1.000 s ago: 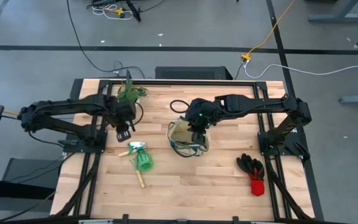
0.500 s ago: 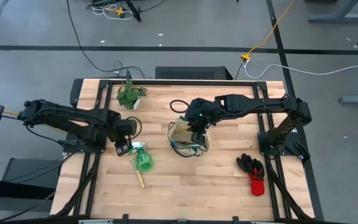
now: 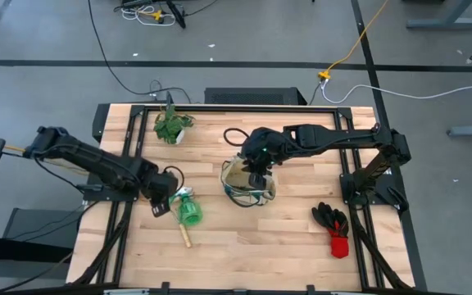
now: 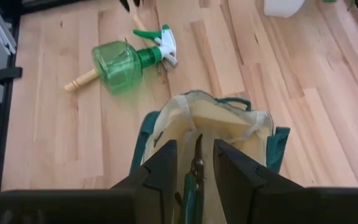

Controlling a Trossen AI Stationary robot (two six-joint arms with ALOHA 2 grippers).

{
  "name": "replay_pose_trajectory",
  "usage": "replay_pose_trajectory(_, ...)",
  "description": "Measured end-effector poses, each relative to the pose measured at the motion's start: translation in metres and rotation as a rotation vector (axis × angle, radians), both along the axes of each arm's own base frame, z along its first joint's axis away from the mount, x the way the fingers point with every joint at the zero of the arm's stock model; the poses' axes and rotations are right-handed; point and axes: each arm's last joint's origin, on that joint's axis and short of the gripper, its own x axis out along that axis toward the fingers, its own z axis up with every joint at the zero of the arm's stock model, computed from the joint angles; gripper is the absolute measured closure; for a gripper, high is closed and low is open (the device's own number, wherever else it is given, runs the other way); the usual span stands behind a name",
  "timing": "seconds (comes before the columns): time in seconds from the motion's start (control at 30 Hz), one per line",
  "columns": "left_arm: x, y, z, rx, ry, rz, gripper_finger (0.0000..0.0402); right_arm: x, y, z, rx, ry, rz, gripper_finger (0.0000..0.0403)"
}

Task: Pick & Place Garden tools in Gardening bag
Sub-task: Put the top brown hand rake into the white gardening bag

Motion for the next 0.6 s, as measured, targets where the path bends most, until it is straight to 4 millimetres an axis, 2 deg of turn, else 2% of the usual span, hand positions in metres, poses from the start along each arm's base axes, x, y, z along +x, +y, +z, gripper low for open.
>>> replay_pose_trajectory(0.2,0.000,-0.008,-0.015,-0.025,-0.057,0.001,0.0310,0.002,0.000,0.002,0.019,-0.025,-0.020,0.0301)
replay_pose_trajectory(0.4,-0.005,-0.009,-0.024,0.002,-0.036,0.016,0.0310,0.003,0.001,0.002,0.018,-0.035,-0.017,0.0301)
replay_pose_trajectory(0.6,0.001,-0.010,-0.030,0.017,-0.016,0.018,0.0310,0.004,0.001,0.003,0.016,-0.052,-0.014,0.0301)
